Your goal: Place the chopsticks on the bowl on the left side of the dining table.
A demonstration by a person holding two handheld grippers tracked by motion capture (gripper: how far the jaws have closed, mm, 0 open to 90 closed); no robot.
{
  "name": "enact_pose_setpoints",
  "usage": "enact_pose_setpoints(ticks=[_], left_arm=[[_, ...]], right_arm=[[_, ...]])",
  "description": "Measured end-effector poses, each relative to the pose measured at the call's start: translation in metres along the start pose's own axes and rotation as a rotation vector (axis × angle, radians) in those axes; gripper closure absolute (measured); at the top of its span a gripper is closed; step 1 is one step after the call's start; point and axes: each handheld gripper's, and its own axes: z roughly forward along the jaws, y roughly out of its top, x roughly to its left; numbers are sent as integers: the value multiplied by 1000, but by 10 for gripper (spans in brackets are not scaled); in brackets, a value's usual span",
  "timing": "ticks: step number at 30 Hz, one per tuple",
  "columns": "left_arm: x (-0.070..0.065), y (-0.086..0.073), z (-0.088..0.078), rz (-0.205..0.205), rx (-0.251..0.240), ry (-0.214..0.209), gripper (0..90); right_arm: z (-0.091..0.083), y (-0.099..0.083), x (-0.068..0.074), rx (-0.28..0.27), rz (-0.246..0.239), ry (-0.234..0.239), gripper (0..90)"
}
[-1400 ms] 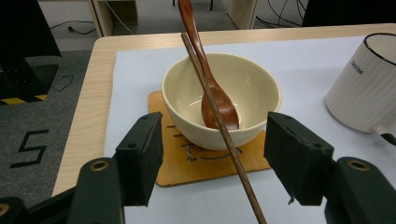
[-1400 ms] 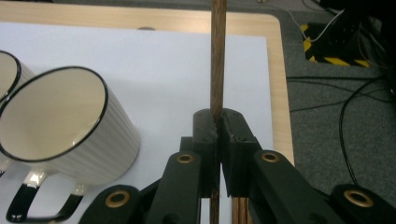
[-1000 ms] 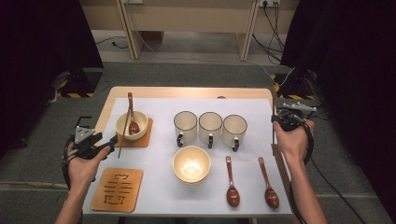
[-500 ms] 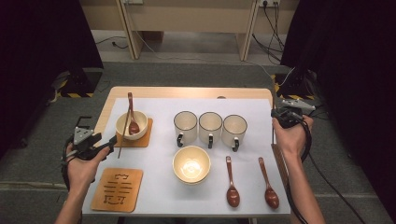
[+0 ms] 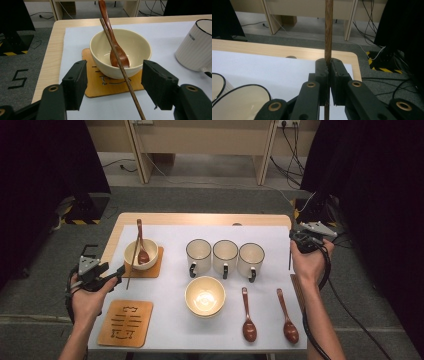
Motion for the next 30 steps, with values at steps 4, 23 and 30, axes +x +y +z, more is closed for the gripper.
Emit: enact_pose_setpoints(ticks=[4, 23, 30], left_arm=[[1, 0, 0, -1, -2, 2, 368], [1, 0, -1, -2, -5, 2, 369], [1, 1, -1, -1, -4, 4, 369]], right_arm=[[2, 2, 1, -16, 5, 0, 853], [14, 14, 13, -89, 6, 2, 853], [19, 17, 18, -114, -4, 11, 854]])
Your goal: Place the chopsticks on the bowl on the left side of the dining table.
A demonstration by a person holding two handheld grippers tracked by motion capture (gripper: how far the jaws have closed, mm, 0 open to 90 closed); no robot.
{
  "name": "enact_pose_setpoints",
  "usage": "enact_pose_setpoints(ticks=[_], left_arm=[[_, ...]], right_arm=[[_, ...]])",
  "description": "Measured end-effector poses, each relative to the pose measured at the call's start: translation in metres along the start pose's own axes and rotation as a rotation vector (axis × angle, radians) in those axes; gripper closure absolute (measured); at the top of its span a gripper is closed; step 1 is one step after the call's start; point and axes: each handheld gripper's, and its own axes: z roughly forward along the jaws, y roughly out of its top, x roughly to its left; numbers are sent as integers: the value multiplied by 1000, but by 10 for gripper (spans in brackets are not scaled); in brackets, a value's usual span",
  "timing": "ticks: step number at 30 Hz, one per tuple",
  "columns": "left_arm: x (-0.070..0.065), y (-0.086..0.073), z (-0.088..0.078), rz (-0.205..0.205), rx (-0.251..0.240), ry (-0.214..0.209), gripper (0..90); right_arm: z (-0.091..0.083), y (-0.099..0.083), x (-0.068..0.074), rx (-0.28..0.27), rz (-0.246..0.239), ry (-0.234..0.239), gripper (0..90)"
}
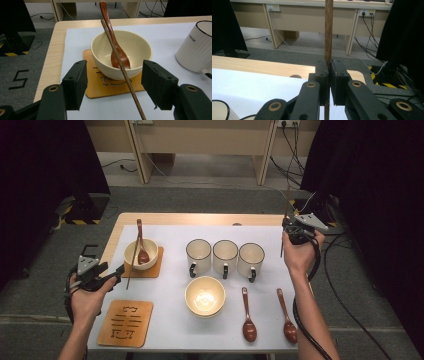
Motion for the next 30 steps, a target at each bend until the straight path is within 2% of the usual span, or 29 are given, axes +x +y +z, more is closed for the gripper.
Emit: enact_pose_setpoints(ticks=[30], left_arm=[[-1, 1, 0, 0, -5, -5, 369]], right_arm=[[15, 10, 13, -78, -10, 1, 853]])
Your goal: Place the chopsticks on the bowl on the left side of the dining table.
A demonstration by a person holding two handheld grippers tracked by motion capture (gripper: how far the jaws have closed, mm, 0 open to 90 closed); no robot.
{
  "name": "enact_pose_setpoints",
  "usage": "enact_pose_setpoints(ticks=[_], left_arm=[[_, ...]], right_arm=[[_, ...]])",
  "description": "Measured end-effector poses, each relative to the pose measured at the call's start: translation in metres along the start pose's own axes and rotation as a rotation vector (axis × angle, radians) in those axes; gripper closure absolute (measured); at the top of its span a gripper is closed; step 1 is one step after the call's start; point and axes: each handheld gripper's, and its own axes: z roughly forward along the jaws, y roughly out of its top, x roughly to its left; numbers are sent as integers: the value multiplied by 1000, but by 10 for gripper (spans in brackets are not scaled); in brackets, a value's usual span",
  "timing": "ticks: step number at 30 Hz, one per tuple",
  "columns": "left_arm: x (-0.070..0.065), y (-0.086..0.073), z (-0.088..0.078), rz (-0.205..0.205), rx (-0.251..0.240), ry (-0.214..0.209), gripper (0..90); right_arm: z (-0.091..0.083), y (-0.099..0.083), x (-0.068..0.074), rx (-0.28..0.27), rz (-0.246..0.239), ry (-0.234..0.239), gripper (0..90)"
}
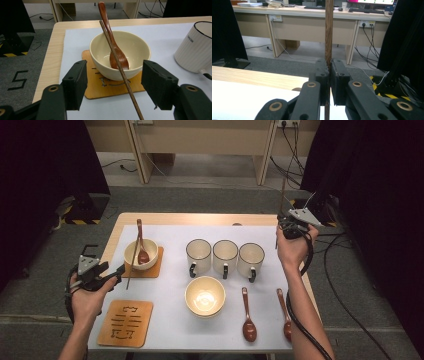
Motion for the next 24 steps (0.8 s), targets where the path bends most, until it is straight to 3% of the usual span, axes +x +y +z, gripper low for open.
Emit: enact_pose_setpoints(ticks=[24], left_arm=[[-1, 1, 1, 2, 1, -5, 367]], right_arm=[[13, 3, 18, -17, -11, 22, 853]])
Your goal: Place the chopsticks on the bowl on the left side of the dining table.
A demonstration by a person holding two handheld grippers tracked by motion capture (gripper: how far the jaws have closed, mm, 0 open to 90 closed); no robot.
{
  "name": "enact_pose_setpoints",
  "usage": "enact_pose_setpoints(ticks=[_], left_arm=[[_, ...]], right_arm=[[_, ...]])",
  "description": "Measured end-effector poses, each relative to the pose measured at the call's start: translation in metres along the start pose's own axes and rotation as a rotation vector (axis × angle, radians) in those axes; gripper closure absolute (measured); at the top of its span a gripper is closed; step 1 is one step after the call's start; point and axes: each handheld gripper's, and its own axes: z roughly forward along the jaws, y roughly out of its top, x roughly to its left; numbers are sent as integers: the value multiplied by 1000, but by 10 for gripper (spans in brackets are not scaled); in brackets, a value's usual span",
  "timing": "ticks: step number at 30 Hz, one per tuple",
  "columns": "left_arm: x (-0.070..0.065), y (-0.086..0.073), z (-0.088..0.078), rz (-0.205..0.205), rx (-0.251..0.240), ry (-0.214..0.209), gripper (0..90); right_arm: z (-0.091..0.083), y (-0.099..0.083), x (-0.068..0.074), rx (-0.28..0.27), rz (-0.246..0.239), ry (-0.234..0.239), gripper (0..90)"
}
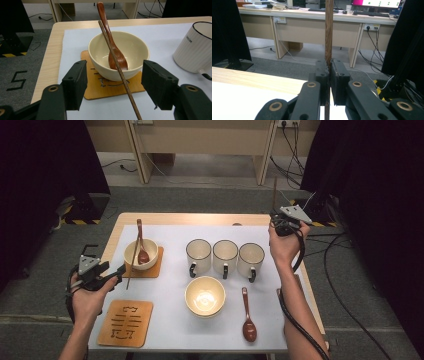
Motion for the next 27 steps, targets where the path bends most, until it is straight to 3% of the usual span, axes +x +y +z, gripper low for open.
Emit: enact_pose_setpoints(ticks=[27], left_arm=[[1, 0, -1, -1, -4, 0, 367]], right_arm=[[13, 4, 19, -15, -6, 28, 853]])
